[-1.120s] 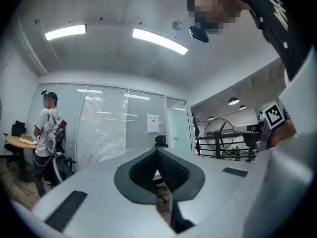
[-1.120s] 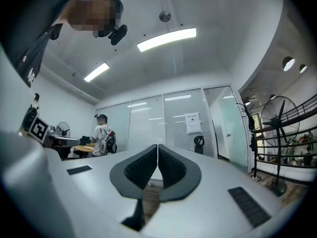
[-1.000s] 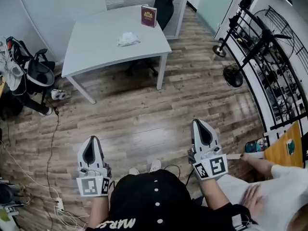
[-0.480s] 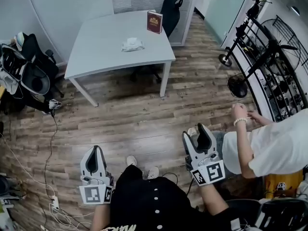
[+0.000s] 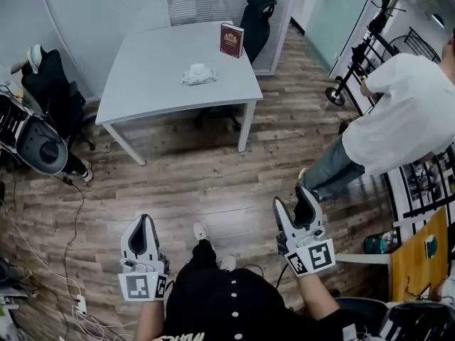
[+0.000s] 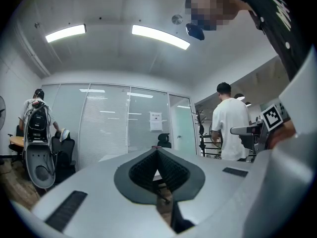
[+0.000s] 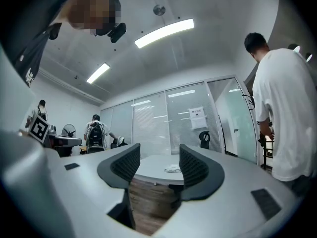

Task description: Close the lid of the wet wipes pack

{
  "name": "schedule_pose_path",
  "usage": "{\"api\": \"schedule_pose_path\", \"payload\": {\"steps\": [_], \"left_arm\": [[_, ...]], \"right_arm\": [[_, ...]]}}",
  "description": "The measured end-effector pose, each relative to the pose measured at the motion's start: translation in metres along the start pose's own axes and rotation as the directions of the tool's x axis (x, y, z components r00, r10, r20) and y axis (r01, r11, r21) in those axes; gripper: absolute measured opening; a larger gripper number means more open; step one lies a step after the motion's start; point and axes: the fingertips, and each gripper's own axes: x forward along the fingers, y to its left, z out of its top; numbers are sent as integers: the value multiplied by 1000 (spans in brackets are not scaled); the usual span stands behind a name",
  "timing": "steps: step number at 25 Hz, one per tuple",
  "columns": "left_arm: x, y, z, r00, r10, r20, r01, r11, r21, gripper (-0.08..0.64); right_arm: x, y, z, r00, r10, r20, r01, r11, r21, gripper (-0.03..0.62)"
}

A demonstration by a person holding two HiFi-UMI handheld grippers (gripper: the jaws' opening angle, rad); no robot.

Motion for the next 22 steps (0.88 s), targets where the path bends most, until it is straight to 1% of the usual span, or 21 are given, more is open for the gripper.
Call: {"api": "schedule_pose_path", "payload": {"steps": [7, 14, 22], "left_arm": [[48, 17, -5, 1000, -16, 5, 16, 1000, -7, 6], [94, 34, -2, 999, -34, 21, 34, 999, -11, 6], [143, 54, -2, 997, -67, 31, 68, 998, -19, 6]], "right_arm": [[42, -13, -7, 1000, -12, -8, 12, 1000, 3, 244], [83, -26, 0, 999, -32, 15, 32, 999, -5, 238], [127, -35, -1, 998, -52, 21, 52, 999, -7, 235]]}}
